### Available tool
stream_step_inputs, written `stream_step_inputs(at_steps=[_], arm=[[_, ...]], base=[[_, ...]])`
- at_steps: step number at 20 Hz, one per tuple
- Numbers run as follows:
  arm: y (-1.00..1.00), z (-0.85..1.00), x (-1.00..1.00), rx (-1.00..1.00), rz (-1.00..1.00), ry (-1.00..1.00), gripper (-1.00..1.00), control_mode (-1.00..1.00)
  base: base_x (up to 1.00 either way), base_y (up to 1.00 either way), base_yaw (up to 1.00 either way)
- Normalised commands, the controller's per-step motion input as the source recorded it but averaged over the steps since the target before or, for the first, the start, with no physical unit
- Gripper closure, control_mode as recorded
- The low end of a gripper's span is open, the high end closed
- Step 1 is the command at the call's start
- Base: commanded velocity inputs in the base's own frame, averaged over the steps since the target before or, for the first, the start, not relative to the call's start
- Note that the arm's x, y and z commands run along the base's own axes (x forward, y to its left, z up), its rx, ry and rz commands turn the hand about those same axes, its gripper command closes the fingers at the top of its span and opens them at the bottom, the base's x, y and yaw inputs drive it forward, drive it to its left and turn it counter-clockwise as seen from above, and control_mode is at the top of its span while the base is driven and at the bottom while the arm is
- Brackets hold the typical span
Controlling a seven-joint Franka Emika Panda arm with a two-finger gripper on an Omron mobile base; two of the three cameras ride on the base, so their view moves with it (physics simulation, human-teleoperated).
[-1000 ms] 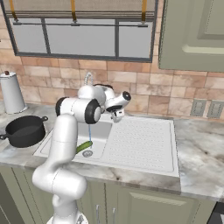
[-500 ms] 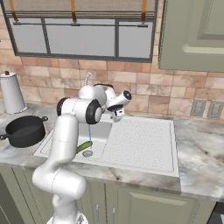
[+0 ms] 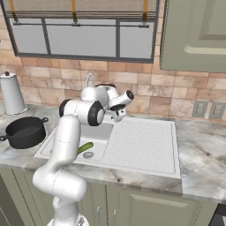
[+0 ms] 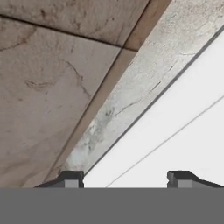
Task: Dump the cucumber from the pot into the sink. Then turn on the water and wash the cucumber. Then turn off the water and put the cucumber back in the pot.
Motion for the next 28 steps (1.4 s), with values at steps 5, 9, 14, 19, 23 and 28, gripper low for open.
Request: stream_step_inputs(at_steps=[5, 9, 14, 19, 23, 28], arm=[[0.81, 0.00, 0.37, 0.00, 0.08, -0.01, -1.00, -1.00], [0.65, 0.00, 0.23, 0.00, 0.07, -0.03, -1.00, -1.00], [0.11, 0.25, -0.44, -0.02, 0.02, -0.07, -1.00, -1.00], [-0.04, 0.84, -1.00, -0.03, 0.00, -0.11, -1.00, -1.00], [0.00, 0.87, -1.00, -0.01, 0.00, -0.03, -1.00, -1.00], [0.00, 0.58, -1.00, -0.02, 0.00, 0.00, -1.00, -1.00]], base=[[0.00, 0.00, 0.00], [0.00, 0.00, 0.00], [0.00, 0.00, 0.00], [0.00, 0.00, 0.00], [0.00, 0.00, 0.00], [0.00, 0.00, 0.00]])
